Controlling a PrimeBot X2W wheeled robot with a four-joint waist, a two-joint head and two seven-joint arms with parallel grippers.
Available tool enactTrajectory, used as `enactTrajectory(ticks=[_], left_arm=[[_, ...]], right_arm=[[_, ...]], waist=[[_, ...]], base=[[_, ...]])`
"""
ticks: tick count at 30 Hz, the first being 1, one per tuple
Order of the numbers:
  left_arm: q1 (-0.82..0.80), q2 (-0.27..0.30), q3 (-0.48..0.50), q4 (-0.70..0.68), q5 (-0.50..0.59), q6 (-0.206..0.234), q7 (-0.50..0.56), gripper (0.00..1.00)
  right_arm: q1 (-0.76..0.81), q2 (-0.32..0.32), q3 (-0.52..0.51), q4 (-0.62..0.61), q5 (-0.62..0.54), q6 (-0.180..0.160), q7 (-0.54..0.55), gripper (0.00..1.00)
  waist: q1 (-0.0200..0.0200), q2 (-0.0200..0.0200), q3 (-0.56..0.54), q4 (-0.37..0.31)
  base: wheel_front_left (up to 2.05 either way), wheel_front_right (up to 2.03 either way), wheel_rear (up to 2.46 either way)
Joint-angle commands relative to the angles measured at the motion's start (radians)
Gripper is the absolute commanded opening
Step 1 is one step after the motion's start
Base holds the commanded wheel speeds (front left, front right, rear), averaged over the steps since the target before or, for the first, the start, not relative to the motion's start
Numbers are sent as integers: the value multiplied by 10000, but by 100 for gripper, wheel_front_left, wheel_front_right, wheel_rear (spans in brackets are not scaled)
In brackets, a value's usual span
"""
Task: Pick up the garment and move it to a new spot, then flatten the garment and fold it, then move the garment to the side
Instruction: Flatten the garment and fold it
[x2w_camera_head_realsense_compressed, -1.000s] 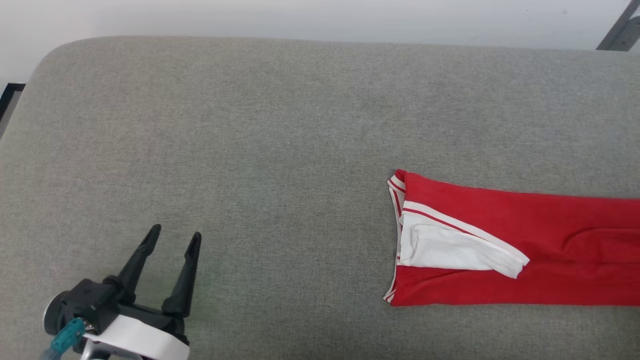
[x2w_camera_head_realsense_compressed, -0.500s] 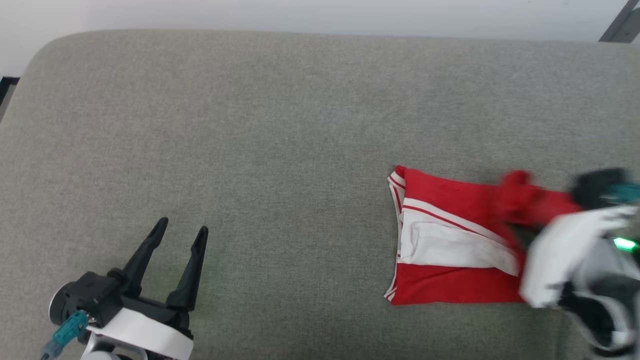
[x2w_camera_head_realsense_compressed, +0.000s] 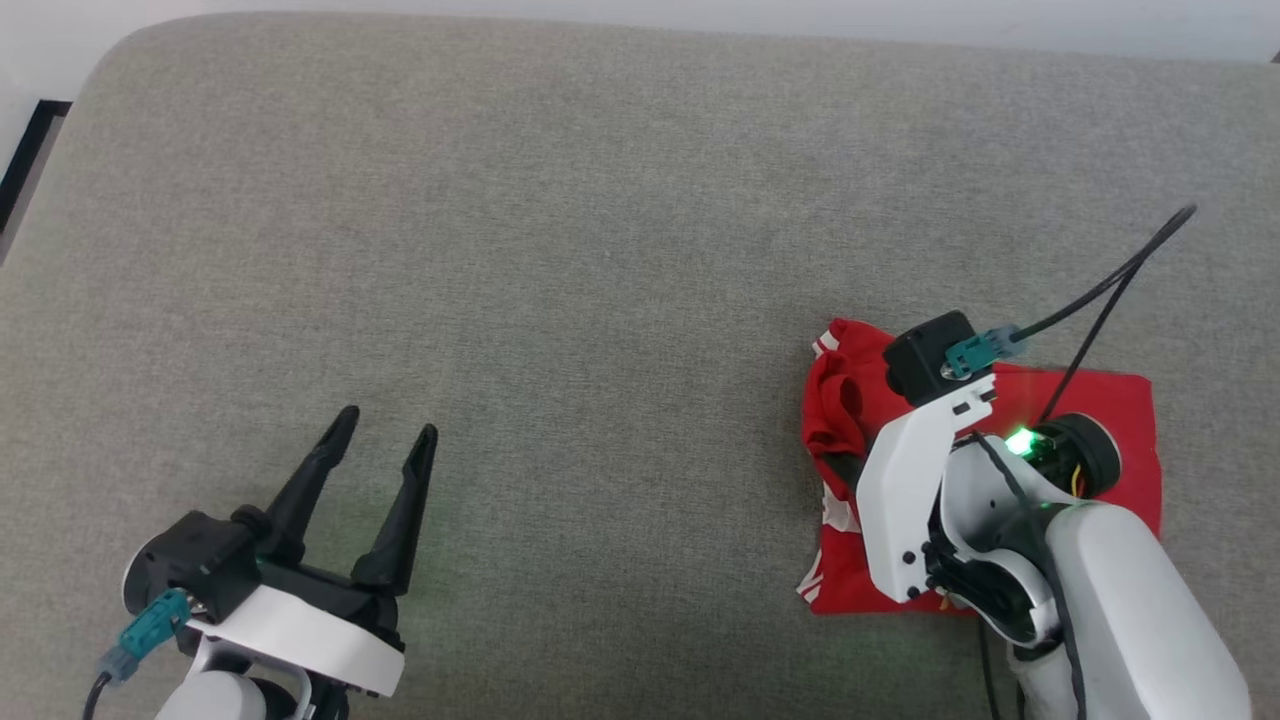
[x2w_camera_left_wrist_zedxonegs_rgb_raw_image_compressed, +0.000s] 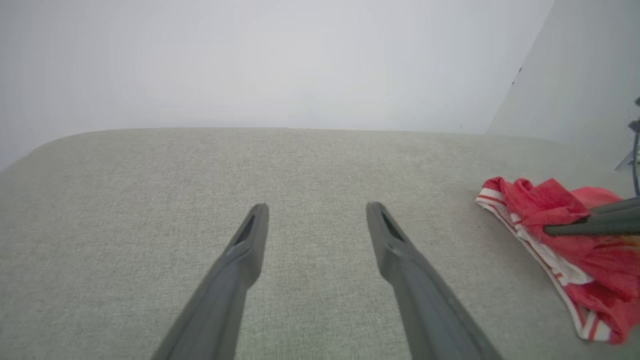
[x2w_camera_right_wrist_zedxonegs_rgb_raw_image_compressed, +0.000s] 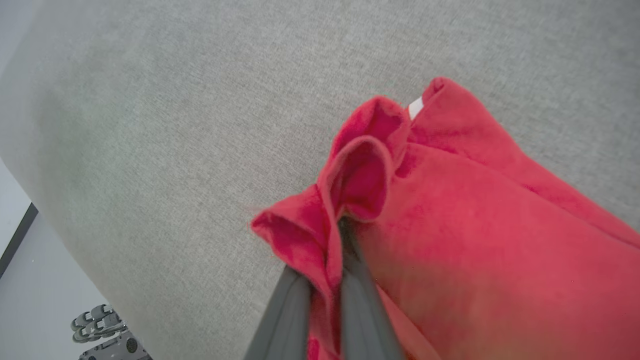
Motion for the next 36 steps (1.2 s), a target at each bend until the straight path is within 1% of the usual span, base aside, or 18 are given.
enactTrajectory(ticks=[1,3,4,5,6,11,14,17,19,22,27,31,32,36], left_arm=[[-121,35,-10,36,-53,23,-50,100],[-196,45,-18,99,-106,23,-50,100],[-197,51,-23,124,-135,23,-50,100],[-178,57,-13,145,-153,23,-50,100],[-101,72,48,188,-161,23,-50,100],[115,40,250,340,-102,23,-50,100],[254,-5,334,446,23,23,-50,100],[288,-82,338,550,23,23,-50,100],[367,-149,340,583,4,23,-50,100],[504,-272,407,587,-13,23,-50,100],[699,-431,647,894,-56,23,-50,100],[902,-596,924,1114,54,23,-50,100],[902,-596,924,1114,54,23,-50,100],[1205,-680,1214,1068,243,23,-50,100]], right_arm=[[-101,-24,40,146,15,-5,-160,0],[-137,-75,67,572,-12,-5,-401,0],[-144,-102,104,705,-8,-5,-523,18],[-149,-120,137,810,19,-5,-638,38],[-144,-29,86,843,207,-5,-925,100],[18,-193,-360,319,418,-5,-1553,100],[326,-480,-804,83,421,-5,-1883,100],[578,-802,-1210,103,500,-5,-2497,100],[709,-1081,-1420,249,503,-5,-3229,100],[831,-1287,-1727,789,508,-5,-4445,100],[970,-1561,-1875,1793,554,-5,-6573,100],[1065,-1564,-1809,2491,318,-5,-8222,100],[1065,-1564,-1809,2491,318,-5,-8222,100],[1288,-1532,-1693,2918,161,-5,-9449,100]], waist=[[0,0,9,22],[0,0,9,39],[0,0,-1,33],[0,0,-12,18],[0,0,-60,-63],[0,0,-326,-377],[0,0,-532,-575],[0,0,-752,-774],[0,0,-909,-911],[0,0,-1135,-1114],[0,0,-1515,-1403],[0,0,-1878,-1554],[0,0,-1878,-1554],[0,0,-2193,-1664]], base=[[0,0,0],[0,0,0],[0,0,0],[0,0,0],[0,0,0],[0,0,0],[0,0,0],[0,0,0],[0,0,0],[0,0,0],[0,0,0],[0,0,0],[0,0,0],[0,0,0]])
